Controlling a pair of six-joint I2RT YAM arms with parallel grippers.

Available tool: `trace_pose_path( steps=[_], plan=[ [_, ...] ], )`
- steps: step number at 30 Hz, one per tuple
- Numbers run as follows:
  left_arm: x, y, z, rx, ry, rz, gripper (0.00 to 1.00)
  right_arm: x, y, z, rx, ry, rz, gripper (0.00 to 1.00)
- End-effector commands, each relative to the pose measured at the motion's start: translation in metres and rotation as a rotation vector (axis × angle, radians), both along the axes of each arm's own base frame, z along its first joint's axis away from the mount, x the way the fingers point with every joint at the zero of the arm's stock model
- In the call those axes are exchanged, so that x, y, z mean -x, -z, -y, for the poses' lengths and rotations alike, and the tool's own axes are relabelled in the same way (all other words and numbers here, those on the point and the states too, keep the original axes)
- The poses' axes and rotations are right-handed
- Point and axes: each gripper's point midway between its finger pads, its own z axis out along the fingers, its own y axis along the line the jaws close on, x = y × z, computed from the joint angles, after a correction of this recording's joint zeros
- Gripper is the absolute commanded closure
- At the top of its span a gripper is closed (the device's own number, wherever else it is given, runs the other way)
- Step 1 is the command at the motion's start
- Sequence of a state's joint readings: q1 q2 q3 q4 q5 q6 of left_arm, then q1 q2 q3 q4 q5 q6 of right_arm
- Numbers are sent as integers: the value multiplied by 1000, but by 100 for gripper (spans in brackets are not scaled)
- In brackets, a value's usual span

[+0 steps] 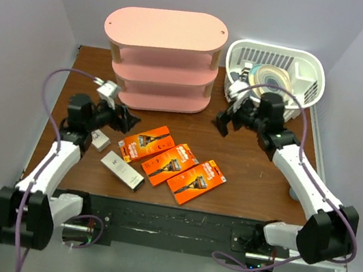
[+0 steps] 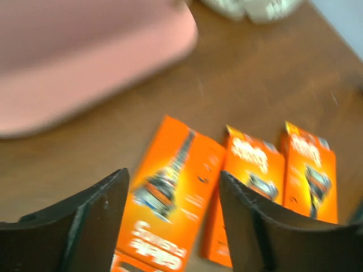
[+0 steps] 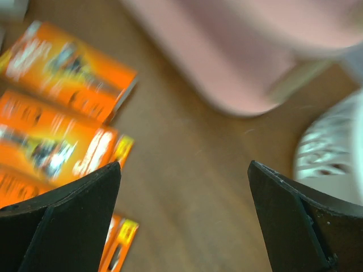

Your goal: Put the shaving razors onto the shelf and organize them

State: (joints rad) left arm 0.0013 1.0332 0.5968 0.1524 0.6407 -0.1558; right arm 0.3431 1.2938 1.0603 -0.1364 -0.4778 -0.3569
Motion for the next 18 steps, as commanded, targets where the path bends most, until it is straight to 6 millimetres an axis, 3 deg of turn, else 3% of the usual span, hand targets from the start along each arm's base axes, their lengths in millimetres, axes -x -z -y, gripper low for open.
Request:
trace_pose_path(
  steps=[1,2,4,8,13,18],
  plan=[
    [44,63,55,-36,256,-266,43,72,89,-26,248,-403,-175,1],
    [55,67,71,-51,335,-279,49,79,95,-30,261,-451,-187,1],
    [67,84,84,-84,416,-317,64,84,102,-36,294,-515,-195,1],
    [84,105,95,-109,514,-379,82,80,114,-49,301,-556,-222,1],
    [97,124,114,-148,568,-445,87,75,115,-59,296,-567,-214,1],
    [79,161,96,-248,385,-596,87,79,121,-68,322,-592,-201,1]
  ],
)
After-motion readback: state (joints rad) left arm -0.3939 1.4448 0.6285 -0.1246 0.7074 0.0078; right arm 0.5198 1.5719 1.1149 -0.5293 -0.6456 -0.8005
